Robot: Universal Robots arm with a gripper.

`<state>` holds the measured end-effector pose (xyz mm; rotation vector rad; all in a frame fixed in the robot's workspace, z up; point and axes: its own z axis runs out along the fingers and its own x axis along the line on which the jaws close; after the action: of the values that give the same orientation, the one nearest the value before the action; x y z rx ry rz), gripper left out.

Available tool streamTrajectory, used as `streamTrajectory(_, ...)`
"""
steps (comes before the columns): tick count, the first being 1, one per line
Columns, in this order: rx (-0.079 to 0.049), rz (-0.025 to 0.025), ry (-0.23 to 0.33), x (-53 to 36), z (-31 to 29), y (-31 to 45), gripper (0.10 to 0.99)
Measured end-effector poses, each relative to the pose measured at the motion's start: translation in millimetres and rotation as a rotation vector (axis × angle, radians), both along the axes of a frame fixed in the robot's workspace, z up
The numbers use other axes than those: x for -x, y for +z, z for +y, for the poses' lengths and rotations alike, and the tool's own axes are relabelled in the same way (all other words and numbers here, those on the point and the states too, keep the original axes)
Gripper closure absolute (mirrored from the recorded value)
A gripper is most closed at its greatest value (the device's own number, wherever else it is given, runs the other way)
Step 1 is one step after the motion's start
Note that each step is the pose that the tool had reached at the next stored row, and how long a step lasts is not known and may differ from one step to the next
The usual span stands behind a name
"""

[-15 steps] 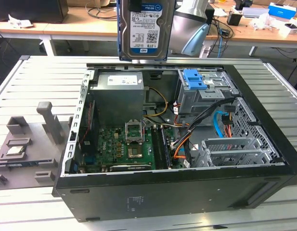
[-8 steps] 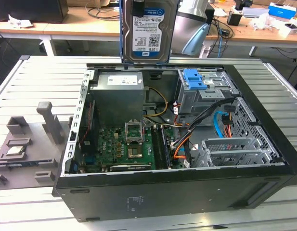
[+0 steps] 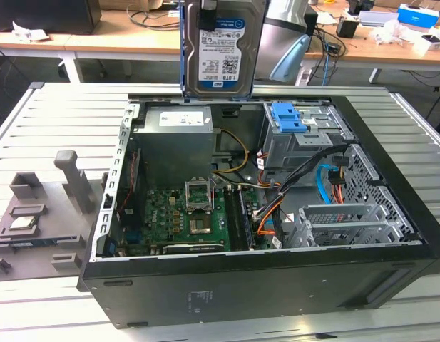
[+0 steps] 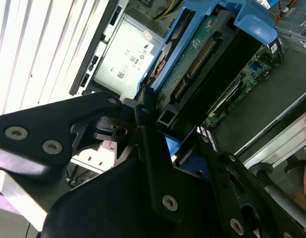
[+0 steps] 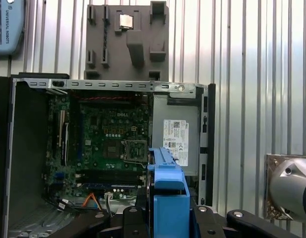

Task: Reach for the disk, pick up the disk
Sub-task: 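Pick up the disk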

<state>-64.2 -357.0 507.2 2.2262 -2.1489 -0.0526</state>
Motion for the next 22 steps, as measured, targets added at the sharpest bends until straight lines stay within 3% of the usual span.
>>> streamTrajectory(22,0.000,0.0000,0.000,-11.5,0.0,-16.6,0.722)
